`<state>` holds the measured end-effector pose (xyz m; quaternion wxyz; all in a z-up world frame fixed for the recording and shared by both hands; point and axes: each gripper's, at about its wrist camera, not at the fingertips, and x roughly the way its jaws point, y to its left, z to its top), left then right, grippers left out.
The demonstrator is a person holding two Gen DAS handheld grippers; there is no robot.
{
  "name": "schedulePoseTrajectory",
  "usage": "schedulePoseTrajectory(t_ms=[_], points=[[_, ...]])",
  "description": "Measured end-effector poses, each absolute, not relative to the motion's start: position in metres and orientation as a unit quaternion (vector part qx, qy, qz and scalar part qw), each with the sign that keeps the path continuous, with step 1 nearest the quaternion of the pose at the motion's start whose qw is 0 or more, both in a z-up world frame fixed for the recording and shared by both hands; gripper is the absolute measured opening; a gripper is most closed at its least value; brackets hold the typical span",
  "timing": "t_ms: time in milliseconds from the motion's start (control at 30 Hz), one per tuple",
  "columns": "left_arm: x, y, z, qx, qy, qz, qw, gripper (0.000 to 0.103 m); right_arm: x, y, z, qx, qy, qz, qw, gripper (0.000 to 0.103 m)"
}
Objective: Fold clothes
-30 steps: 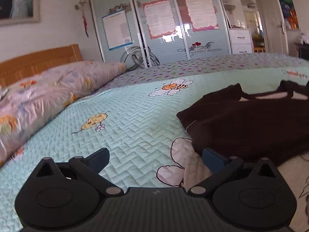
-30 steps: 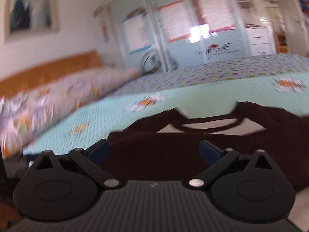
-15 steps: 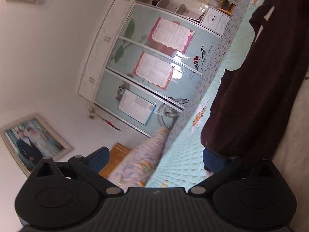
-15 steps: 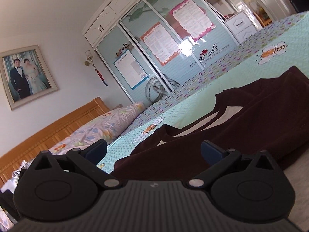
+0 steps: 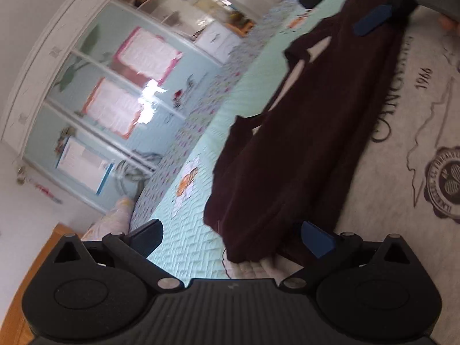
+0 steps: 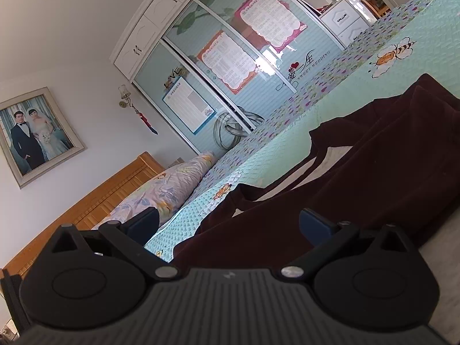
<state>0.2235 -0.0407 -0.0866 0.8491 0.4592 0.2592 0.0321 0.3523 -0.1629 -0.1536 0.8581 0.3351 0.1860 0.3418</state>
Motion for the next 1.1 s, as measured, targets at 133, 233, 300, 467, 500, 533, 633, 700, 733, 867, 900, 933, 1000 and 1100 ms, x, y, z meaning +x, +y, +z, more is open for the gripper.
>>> schedulePoseTrajectory(t_ms=[133,233,300,467,500,533,633,700,733,867,900,933,1000,1100], points=[[0.236,-0.045,-0.099,0.499,0.271,-0.003,0.823,0.103,0.353,-0.163,-0.155,0.339,0.19,0.342,0.856,0.103],[0.251,-0.047,-0.101,0.527,0.277,0.009,0.803,0.103,0.353,-0.163,-0.155,0.338,0.192,0.342,0.856,0.103],[0.261,-0.049,-0.103,0.551,0.277,0.022,0.787,0.103,0.353,-0.163,-0.155,0.338,0.193,0.342,0.855,0.103],[0.268,-0.053,-0.125,0.612,0.282,0.067,0.736,0.103,0.354,-0.164,-0.155,0.338,0.195,0.342,0.855,0.103],[0.27,-0.05,-0.124,0.601,0.291,0.07,0.741,0.102,0.354,-0.164,-0.155,0.338,0.195,0.342,0.855,0.103],[0.273,-0.046,-0.122,0.588,0.304,0.073,0.747,0.102,0.354,-0.164,-0.155,0.338,0.196,0.342,0.855,0.103],[0.279,-0.038,-0.12,0.569,0.321,0.087,0.752,0.103,0.354,-0.165,-0.155,0.338,0.197,0.343,0.854,0.103],[0.275,-0.042,-0.129,0.585,0.306,0.092,0.746,0.103,0.354,-0.165,-0.154,0.337,0.198,0.342,0.855,0.103],[0.273,-0.041,-0.131,0.588,0.3,0.095,0.746,0.103,0.354,-0.164,-0.154,0.335,0.198,0.342,0.855,0.103],[0.279,-0.004,-0.108,0.447,0.352,0.128,0.813,0.103,0.354,-0.165,-0.154,0.336,0.199,0.343,0.854,0.103],[0.277,0.003,-0.106,0.425,0.359,0.132,0.82,0.103,0.354,-0.165,-0.154,0.336,0.2,0.345,0.853,0.103],[0.276,0.009,-0.104,0.406,0.365,0.136,0.827,0.103,0.354,-0.165,-0.154,0.336,0.201,0.346,0.852,0.103],[0.276,0.016,-0.104,0.382,0.368,0.142,0.836,0.103,0.355,-0.165,-0.154,0.335,0.203,0.349,0.851,0.103],[0.274,0.044,-0.098,0.278,0.389,0.145,0.866,0.103,0.356,-0.169,-0.155,0.338,0.205,0.353,0.848,0.103]])
